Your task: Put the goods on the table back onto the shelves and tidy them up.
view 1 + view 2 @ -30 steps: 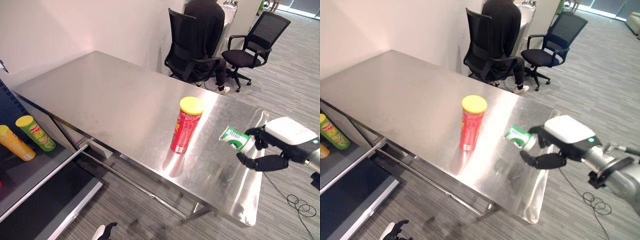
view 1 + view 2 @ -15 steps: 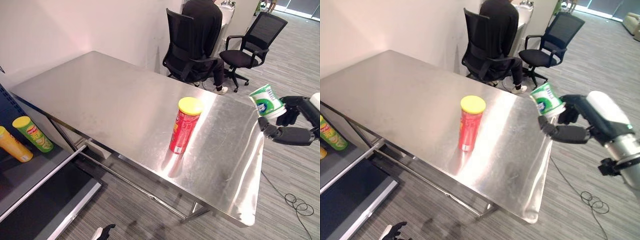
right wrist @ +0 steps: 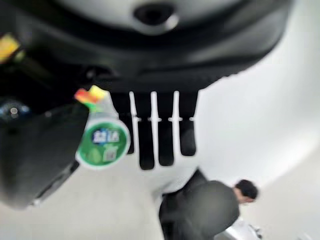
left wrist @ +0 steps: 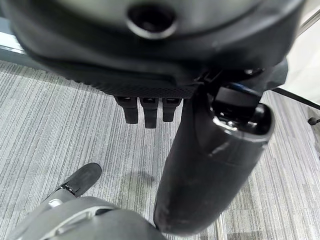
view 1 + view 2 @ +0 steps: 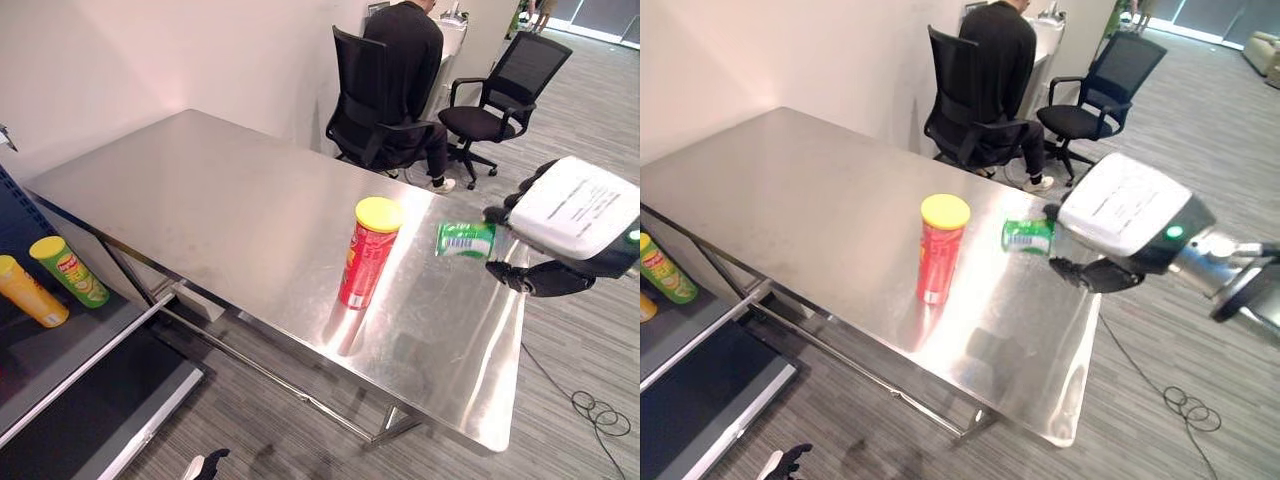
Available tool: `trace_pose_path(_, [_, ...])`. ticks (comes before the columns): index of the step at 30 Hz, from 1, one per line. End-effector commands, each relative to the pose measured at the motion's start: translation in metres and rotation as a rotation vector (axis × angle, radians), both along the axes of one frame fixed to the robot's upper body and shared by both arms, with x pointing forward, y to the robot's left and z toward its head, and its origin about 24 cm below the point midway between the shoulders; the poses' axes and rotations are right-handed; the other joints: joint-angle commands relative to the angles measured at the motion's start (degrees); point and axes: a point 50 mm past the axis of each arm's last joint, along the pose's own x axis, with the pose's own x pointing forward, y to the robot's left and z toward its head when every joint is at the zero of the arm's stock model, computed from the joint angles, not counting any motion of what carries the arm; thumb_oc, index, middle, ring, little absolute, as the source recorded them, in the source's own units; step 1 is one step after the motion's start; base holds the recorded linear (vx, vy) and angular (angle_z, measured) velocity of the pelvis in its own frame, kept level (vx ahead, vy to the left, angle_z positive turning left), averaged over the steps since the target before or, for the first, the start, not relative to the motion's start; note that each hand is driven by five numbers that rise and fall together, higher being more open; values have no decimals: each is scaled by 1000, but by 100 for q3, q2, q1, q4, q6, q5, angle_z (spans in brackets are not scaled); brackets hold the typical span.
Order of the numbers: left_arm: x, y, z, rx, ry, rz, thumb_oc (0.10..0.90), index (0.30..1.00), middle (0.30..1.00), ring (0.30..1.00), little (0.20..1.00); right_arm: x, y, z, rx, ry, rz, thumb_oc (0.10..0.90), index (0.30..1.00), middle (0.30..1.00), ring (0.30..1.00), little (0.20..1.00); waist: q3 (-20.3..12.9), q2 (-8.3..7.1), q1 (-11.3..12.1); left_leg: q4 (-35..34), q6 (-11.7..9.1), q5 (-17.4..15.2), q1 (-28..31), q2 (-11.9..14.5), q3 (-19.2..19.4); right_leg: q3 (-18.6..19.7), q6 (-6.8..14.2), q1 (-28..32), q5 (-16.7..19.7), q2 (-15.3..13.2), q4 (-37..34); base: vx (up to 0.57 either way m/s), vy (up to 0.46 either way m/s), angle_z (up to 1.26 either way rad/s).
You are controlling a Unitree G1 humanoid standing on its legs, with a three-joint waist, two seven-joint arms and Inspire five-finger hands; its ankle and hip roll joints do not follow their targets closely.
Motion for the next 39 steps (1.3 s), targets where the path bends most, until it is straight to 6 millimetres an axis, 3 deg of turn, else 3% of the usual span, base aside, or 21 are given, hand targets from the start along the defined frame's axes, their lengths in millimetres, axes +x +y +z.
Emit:
trace_pose_path(1, [1, 6, 2, 46, 3, -44, 800, 900, 900, 900, 900, 6, -3, 39, -78, -198, 2, 400, 300, 300, 300, 300, -292, -316, 238, 92, -283, 928, -178, 681, 414, 176, 26, 265, -493, 140, 216, 0, 0, 0])
trace_pose_path(3, [-5, 9, 1, 53, 16, -27, 800, 900, 900, 900, 900, 12, 1, 47, -161, -207, 16, 400, 300, 300, 300, 300, -348, -386, 156, 88, -283, 937, -173, 684, 408, 180, 31, 266, -486, 133, 213, 0, 0, 0])
trace_pose_path(4, [-12, 13, 1, 57, 34, -14, 800, 900, 900, 900, 900, 19, 5, 56, -248, -211, 21, 400, 300, 300, 300, 300, -415, -462, 86, 87, -283, 948, -170, 682, 412, 186, 33, 272, -482, 121, 212, 0, 0, 0])
trace_pose_path(5, [-16, 13, 0, 55, 52, -6, 800, 900, 900, 900, 900, 23, 10, 69, -354, -207, 6, 400, 300, 300, 300, 300, -458, -444, 90, 85, -283, 973, -175, 671, 405, 180, 37, 266, -477, 113, 218, -33, 14, -1])
trace_pose_path(9, [-11, 10, -1, 54, 60, -49, 800, 900, 900, 900, 900, 15, 25, 93, -538, -206, 11, 400, 300, 300, 300, 300, -411, -413, 305, 78, -283, 992, -174, 672, 402, 196, 45, 261, -465, 108, 189, 0, 0, 0])
trace_pose_path(11, [-9, 36, 7, 127, 64, -64, 800, 900, 900, 900, 900, 15, 23, 96, -598, -189, -2, 400, 300, 300, 300, 300, -444, -817, 381, 72, -283, 1018, -196, 668, 391, 188, 58, 263, -452, 105, 155, 0, 0, 0])
trace_pose_path(16, [-7, 72, 20, 230, 69, -54, 800, 900, 900, 900, 900, 13, 30, 101, -663, -229, 46, 400, 300, 300, 300, 300, -521, -1343, 418, 59, -283, 996, -246, 675, 342, 193, 77, 245, -433, 119, 118, 0, 0, 0])
trace_pose_path(19, [-8, 78, 23, 249, 70, -51, 800, 900, 900, 900, 900, 13, 31, 106, -669, -255, 49, 400, 300, 300, 300, 300, -543, -1440, 422, 56, -283, 996, -282, 667, 313, 185, 81, 231, -428, 116, 117, -10, 2, 3])
trace_pose_path(25, [-11, 105, 37, 325, 71, -11, 800, 900, 900, 900, 900, 7, 41, 132, -659, -401, 73, 400, 300, 300, 300, 300, -601, -1829, 472, 58, -283, 1032, -292, 679, 211, 202, 66, 236, -436, 128, 138, -10, 0, 2])
trace_pose_path(29, [-18, 110, 38, 334, 76, 26, 800, 900, 900, 900, 900, 2, 51, 141, -654, -466, 113, 400, 300, 300, 300, 300, -629, -1904, 456, 62, -283, 1073, -273, 692, 200, 204, 61, 240, -431, 156, 141, 0, 0, 0])
trace_pose_path(34, [-27, 108, 36, 323, 81, 93, 800, 900, 900, 900, 900, -9, 70, 141, -662, -514, 209, 400, 300, 300, 300, 300, -682, -1821, 437, 59, -283, 1124, -354, 718, 159, 185, 50, 219, -429, 172, 147, -36, -24, 1])
trace_pose_path(37, [-30, 101, 31, 306, 87, 97, 800, 900, 900, 900, 900, -17, 86, 134, -667, -511, 294, 400, 300, 300, 300, 300, -689, -1685, 455, 61, -283, 1156, -403, 724, 133, 139, 43, 238, -430, 180, 151, -39, -32, 3])
trace_pose_path(39, [-23, 86, 25, 278, 69, 60, 800, 900, 900, 900, 900, -31, 109, 125, -661, -502, 441, 400, 300, 300, 300, 300, -630, -1445, 555, 82, -283, 1212, -503, 698, 165, 64, 48, 281, -416, 170, 124, -63, -19, 13])
